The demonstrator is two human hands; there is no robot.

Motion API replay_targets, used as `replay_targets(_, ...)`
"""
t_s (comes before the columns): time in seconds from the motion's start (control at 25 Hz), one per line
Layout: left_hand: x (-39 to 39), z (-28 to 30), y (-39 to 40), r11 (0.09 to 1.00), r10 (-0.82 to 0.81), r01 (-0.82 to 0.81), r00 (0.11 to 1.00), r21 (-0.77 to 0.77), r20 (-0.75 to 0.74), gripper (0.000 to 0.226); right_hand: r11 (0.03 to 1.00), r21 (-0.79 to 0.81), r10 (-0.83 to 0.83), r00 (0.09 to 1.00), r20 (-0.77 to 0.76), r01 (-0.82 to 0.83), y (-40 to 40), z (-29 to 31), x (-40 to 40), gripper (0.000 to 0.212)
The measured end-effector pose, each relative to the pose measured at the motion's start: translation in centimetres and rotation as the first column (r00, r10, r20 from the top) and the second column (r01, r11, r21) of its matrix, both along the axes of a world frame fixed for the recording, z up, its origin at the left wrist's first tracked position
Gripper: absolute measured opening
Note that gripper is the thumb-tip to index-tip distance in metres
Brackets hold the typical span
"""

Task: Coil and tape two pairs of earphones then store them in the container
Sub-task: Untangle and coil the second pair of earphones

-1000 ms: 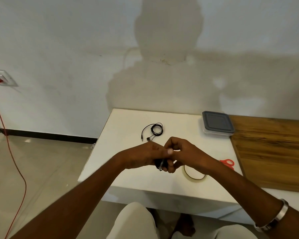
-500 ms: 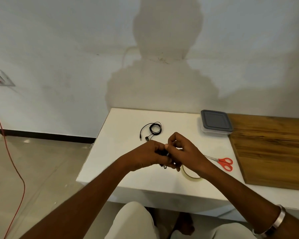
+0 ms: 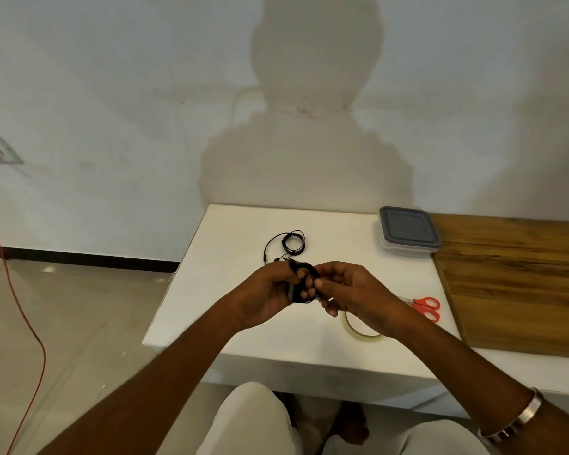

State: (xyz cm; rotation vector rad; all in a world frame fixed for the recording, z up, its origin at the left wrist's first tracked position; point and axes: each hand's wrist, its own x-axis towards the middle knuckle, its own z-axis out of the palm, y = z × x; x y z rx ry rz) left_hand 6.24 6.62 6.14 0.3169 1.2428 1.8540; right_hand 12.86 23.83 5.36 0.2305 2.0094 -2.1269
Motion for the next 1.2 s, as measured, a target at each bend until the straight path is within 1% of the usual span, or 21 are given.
replay_targets(0.16,0.3,-0.7,0.5,0.994,0.099,-0.101,0.993,0.035,0.06,0.008,0.993,0.098,-0.069,0.997,0.033,0.066,-0.3,-0.4,-0.2,0.018)
replay_targets(0.28,0.4,-1.1,0.8,0.99,0.138,-0.14,0.988,0.033,0.063,0.005,0.983,0.168,-0.079,0.997,-0.001,0.078,-1.0,-0.8,0.0,0.016)
replay_targets(0.32,0.4,-1.3,0.8,0.989,0.149,-0.15,0.988,0.003,0.044,0.004,0.984,0.154,-0.087,0.996,-0.016,0.089,-1.3,-1.1,0.1,0.016)
replay_targets(0.4,0.4,-2.1,0.8,0.98,0.154,-0.159,0.987,-0.117,-0.044,0.007,0.982,0.12,-0.139,0.989,-0.051,0.145,-1.7,-1.5,0.2,0.014)
replay_targets(0.48,0.7,-3.0,0.6,0.964,0.132,-0.153,0.985,-0.219,-0.107,0.012,0.966,0.146,-0.207,0.976,-0.064,0.214,-2.0,-1.8,0.1,0.011)
replay_targets(0.56,1.0,-4.0,0.7,0.956,0.108,-0.133,0.989,-0.263,-0.105,0.018,0.945,0.2,-0.252,0.966,-0.064,0.26,-2.4,-2.3,0.2,0.011)
replay_targets(0.64,1.5,-4.5,1.0,0.949,0.131,-0.145,0.989,-0.281,-0.069,0.022,0.929,0.258,-0.248,0.964,-0.093,0.264,-2.7,-2.8,0.3,0.012)
replay_targets(0.68,1.6,-4.5,1.2,0.944,0.146,-0.154,0.988,-0.293,-0.049,0.023,0.915,0.312,-0.227,0.966,-0.127,0.256,-2.6,-3.0,0.4,0.012)
replay_targets(0.72,1.6,-4.6,1.4,0.937,0.142,-0.15,0.989,-0.315,-0.048,0.025,0.89,0.385,-0.194,0.967,-0.166,0.245,-2.4,-3.2,0.4,0.012)
replay_targets(0.8,1.7,-4.7,1.4,0.925,0.088,-0.115,0.992,-0.362,-0.091,0.028,0.826,0.523,-0.109,0.971,-0.215,0.208,-1.8,-3.1,0.4,0.012)
replay_targets(0.84,1.6,-4.8,1.3,0.914,0.073,-0.108,0.992,-0.39,-0.106,0.039,0.802,0.568,-0.069,0.973,-0.218,0.184,-1.4,-3.0,0.4,0.013)
replay_targets(0.92,1.1,-5.1,0.9,0.884,0.058,-0.134,0.982,-0.447,-0.18,0.079,0.76,0.64,0.006,0.983,-0.183,0.115,-0.7,-2.7,0.3,0.015)
replay_targets(0.96,0.9,-5.1,0.8,0.878,0.026,-0.149,0.963,-0.454,-0.267,0.093,0.736,0.673,0.045,0.987,-0.157,0.073,-0.4,-2.6,0.2,0.016)
replay_targets(1.0,0.6,-5.0,0.8,0.889,-0.02,-0.147,0.933,-0.433,-0.359,0.095,0.712,0.701,0.085,0.987,-0.138,0.036,-0.2,-2.4,0.1,0.017)
replay_targets(1.04,0.3,-4.8,0.9,0.908,-0.066,-0.121,0.904,-0.4,-0.422,0.087,0.689,0.725,0.126,0.984,-0.13,0.008,0.0,-2.3,0.0,0.018)
replay_targets(1.08,0.1,-4.4,1.1,0.921,-0.104,-0.09,0.88,-0.378,-0.464,0.071,0.671,0.741,0.163,0.978,-0.13,-0.014,0.2,-2.2,-0.1,0.019)
replay_targets(1.16,-0.1,-3.6,1.5,0.911,-0.15,-0.099,0.825,-0.4,-0.545,0.037,0.651,0.758,0.213,0.969,-0.125,-0.046,0.5,-2.2,-0.3,0.018)
replay_targets(1.2,-0.1,-3.4,1.6,0.896,-0.172,-0.114,0.802,-0.428,-0.572,0.028,0.645,0.763,0.223,0.967,-0.122,-0.052,0.6,-2.2,-0.3,0.017)
